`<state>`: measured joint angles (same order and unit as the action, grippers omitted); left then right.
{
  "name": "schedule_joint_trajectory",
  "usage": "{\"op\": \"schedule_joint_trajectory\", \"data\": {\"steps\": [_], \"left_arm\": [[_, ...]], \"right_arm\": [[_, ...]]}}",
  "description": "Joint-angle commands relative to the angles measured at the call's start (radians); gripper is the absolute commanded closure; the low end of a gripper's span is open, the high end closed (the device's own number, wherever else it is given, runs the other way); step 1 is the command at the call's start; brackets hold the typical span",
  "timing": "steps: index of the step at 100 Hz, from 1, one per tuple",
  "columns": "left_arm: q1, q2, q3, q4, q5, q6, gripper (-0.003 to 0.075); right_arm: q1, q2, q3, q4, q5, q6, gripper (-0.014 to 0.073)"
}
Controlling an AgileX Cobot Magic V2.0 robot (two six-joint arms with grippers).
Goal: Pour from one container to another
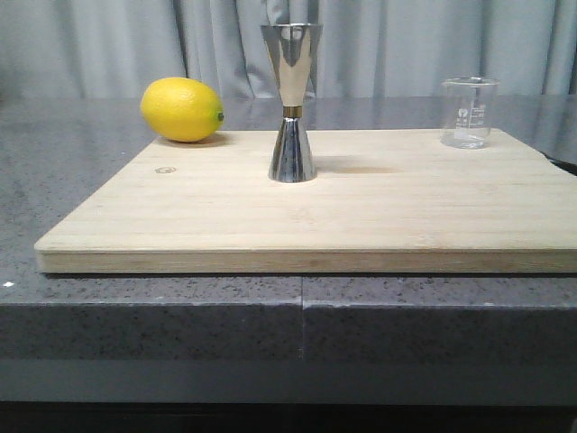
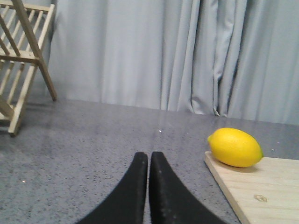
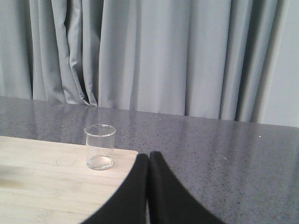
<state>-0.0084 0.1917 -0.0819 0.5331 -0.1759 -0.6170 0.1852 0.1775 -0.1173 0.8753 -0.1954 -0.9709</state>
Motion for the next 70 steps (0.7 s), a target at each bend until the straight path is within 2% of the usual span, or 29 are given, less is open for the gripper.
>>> {"op": "schedule_joint_trajectory", "data": {"steps": [1,10,17,34,41,70], "left_arm": [[-0.021,-0.018,-0.022,-0.27,-0.045,0.285,0.0741],[-0.021,-0.065,-0.006,-0.449,-0.029,0.498,0.0741],[-0.021,-0.108,0.016,-0.524,-0.017,0.576,0.0741],[-0.019,-0.194,0.111,-0.541,-0.016,0.578,0.0741],[-0.019,-0.22,0.104,-0.544,0.096,0.578,0.0741],[-0.019,-0.22,0.107,-0.546,0.156,0.578,0.0741]], "right_arm": [[-0.006,0.011,-0.029,-0.006,-0.045,0.0,0.0661],[-0.006,0.011,-0.029,-0.006,-0.045,0.0,0.0661],[-0.006,0.011,-0.029,-0.006,-0.045,0.0,0.0661],[-0.006,0.011,-0.029,-0.006,-0.045,0.0,0.0661],[-0.006,0.011,-0.029,-0.006,-0.045,0.0,0.0661],[-0.006,0.011,-0.029,-0.006,-0.047,0.0,0.0661]]}}
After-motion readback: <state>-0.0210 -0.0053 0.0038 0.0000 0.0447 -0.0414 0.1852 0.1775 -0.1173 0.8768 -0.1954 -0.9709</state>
